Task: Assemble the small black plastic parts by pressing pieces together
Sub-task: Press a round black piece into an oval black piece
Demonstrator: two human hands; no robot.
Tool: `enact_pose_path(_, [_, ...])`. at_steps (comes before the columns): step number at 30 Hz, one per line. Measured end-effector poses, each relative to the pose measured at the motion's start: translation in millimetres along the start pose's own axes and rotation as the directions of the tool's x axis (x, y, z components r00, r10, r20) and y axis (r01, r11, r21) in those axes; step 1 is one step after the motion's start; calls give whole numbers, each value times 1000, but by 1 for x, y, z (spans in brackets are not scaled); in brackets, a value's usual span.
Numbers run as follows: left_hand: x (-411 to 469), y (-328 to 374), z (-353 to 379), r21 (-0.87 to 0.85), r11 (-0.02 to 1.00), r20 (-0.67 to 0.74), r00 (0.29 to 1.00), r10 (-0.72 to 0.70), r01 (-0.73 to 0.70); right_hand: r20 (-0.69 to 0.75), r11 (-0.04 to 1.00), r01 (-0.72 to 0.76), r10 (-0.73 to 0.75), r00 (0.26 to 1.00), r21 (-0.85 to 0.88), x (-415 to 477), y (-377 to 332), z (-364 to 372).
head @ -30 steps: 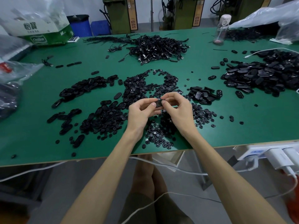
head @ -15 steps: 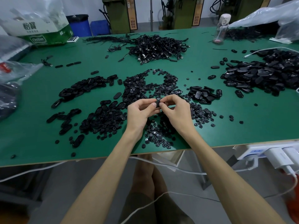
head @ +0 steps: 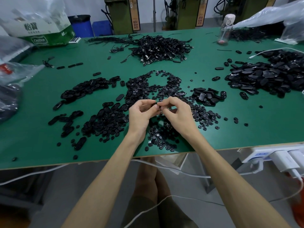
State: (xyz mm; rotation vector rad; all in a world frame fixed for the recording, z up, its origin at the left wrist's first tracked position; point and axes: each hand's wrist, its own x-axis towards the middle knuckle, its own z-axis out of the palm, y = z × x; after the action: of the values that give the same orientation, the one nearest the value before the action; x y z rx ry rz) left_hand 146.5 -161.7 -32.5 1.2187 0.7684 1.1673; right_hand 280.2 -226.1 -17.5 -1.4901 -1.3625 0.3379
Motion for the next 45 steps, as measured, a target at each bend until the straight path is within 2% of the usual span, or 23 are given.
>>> enact_pose_path(10, [-2, 2, 3, 105, 994, 70, 997, 20, -27, -84, 997, -43, 49, 995, 66, 2, 4, -2])
enact_pose_path(19, [-3, 3, 4, 127, 992, 44, 999, 15, -20, -60, 993, -56, 62, 996, 108, 2, 5, -5])
enact_pose_path(28, [-1, 0, 4, 239, 971, -12, 1000, 19, -15, -2, 994, -86, 86, 996, 64, 2, 1, -3])
enact_pose_path(37, [1, -2, 5, 339, 941, -31, 999, 16, -5, 3, 999, -45, 45, 999, 12, 0, 0, -1])
enact_pose_path(43, [-1, 1, 2, 152, 988, 36, 999, 8, -13, -48, 993, -92, 96, 994, 75, 1, 4, -4])
enact_pose_path(45, [-2, 2, 2, 136, 991, 38, 999, 7, -12, -57, 991, -101, 107, 993, 92, 1, 4, -4])
